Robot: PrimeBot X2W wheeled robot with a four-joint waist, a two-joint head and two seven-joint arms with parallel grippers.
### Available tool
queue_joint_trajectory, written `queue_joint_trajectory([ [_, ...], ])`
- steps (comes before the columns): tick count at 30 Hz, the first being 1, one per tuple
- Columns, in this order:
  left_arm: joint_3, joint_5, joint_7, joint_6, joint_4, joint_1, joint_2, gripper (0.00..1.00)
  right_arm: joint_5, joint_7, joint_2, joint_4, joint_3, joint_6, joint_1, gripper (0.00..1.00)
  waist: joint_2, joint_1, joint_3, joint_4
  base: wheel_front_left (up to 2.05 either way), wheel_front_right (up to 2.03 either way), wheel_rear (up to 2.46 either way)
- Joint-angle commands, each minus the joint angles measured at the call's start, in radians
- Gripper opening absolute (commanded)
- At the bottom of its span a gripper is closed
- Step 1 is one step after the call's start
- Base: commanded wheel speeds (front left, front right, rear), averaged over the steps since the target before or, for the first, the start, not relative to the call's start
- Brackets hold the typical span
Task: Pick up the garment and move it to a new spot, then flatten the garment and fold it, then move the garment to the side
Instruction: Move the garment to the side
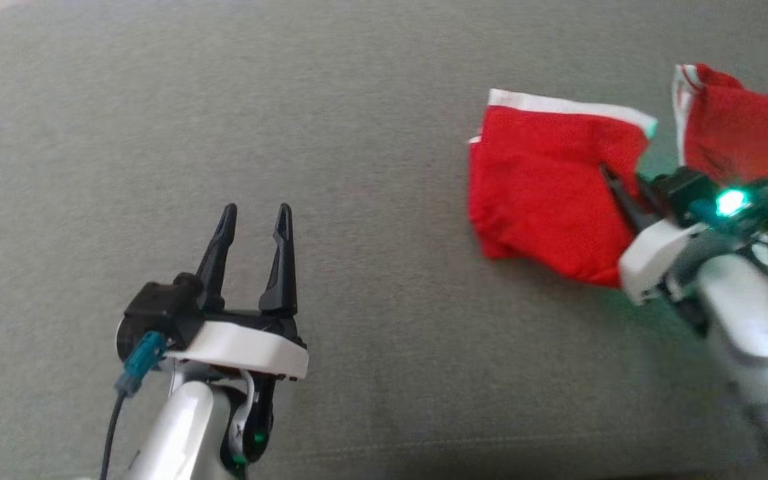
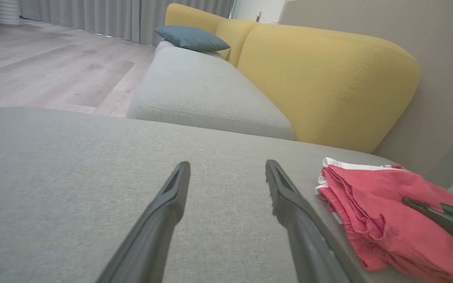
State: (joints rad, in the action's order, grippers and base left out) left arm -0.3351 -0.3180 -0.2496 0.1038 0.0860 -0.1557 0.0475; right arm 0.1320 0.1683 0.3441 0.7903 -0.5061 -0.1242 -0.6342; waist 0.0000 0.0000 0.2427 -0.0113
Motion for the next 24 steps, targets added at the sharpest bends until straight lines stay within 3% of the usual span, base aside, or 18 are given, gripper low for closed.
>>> queue_joint_trajectory([
  [1,0.041,0.009,-0.012,-0.007,-0.038,-0.050,0.003,1.00,0.013,-0.018,0.063,-0.049,-0.046,-0.007,-0.033,0.00,0.0000,0.0000,0.014,-0.038,0.00,0.00,0.00],
  [6,0.038,0.014,-0.012,-0.013,-0.039,-0.074,0.003,1.00,0.094,-0.092,0.304,-0.149,-0.187,-0.007,-0.091,0.00,0.0000,0.0000,0.047,-0.073,0.00,0.00,0.00],
  [7,0.038,0.014,-0.012,-0.013,-0.039,-0.074,0.003,1.00,0.094,-0.092,0.304,-0.149,-0.187,-0.007,-0.091,0.00,0.0000,0.0000,0.047,-0.073,0.00,0.00,0.00],
  [10,0.030,0.014,-0.012,-0.016,-0.039,-0.092,0.003,1.00,0.137,-0.122,0.443,-0.191,-0.254,-0.007,-0.129,0.00,0.0000,0.0000,0.070,-0.078,0.00,0.00,0.00],
  [14,0.020,0.015,-0.012,-0.017,-0.040,-0.110,0.003,1.00,0.180,-0.165,0.579,-0.219,-0.304,-0.007,-0.171,0.00,0.0000,0.0000,0.099,-0.074,0.00,0.00,0.00],
  [18,0.018,0.013,-0.012,-0.017,-0.043,-0.121,0.003,1.00,0.227,-0.209,0.647,-0.220,-0.324,-0.007,-0.180,0.00,0.0000,0.0000,0.123,-0.065,0.00,0.00,0.00],
  [24,0.024,0.021,-0.012,-0.019,-0.047,-0.131,0.003,1.00,0.244,-0.234,0.677,-0.202,-0.325,-0.007,-0.189,0.00,0.0000,0.0000,0.151,-0.061,0.00,0.00,0.00],
])
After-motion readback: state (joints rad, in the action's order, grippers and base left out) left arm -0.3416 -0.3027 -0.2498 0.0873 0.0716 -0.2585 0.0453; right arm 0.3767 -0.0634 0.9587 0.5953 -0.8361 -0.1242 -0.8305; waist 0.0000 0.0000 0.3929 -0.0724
